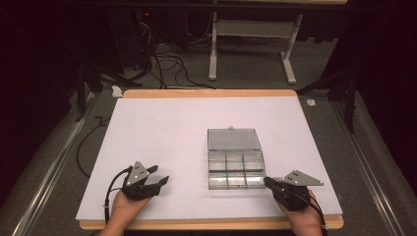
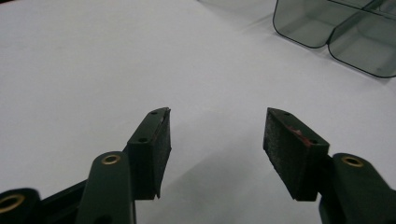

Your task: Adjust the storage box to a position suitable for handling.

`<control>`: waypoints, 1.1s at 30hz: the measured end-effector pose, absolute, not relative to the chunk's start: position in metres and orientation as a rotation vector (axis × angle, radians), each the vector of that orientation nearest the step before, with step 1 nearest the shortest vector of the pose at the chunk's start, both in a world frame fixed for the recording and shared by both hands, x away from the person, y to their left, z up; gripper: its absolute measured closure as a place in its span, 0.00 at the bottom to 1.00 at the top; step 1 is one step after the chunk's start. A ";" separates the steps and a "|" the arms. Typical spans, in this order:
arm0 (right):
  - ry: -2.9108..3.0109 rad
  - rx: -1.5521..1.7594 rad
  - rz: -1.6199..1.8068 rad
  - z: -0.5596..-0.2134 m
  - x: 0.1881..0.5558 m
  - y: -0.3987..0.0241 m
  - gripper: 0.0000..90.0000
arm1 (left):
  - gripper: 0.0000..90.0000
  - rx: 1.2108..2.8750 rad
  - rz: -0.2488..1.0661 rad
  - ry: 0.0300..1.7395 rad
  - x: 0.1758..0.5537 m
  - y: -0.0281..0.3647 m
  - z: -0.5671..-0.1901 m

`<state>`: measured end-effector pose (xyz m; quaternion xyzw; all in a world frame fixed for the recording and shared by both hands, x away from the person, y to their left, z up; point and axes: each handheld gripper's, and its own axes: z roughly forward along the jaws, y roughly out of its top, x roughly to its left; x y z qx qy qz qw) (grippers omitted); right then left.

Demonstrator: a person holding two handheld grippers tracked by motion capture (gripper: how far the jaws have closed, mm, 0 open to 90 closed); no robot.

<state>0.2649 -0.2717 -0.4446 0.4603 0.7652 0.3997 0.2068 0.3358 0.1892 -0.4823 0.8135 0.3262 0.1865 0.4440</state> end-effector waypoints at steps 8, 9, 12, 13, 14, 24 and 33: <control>2.080 1.309 1.139 -0.439 0.263 -0.281 0.94 | 0.42 2.016 0.466 0.803 0.335 0.189 -0.482; 2.067 1.313 1.140 -0.438 0.263 -0.283 0.94 | 0.41 2.018 0.466 0.802 0.335 0.189 -0.482; 2.029 1.339 1.148 -0.435 0.262 -0.291 0.92 | 0.41 2.020 0.474 0.797 0.335 0.189 -0.482; 2.011 1.352 1.144 -0.435 0.261 -0.296 0.91 | 0.41 2.021 0.473 0.796 0.335 0.189 -0.482; 2.001 1.365 1.145 -0.435 0.261 -0.298 0.91 | 0.41 2.021 0.473 0.794 0.335 0.189 -0.482; 1.908 1.489 1.081 -0.442 0.262 -0.328 0.84 | 0.40 2.024 0.461 0.784 0.335 0.189 -0.482; 1.887 1.564 0.997 -0.453 0.264 -0.342 0.75 | 0.40 2.030 0.463 0.774 0.334 0.188 -0.482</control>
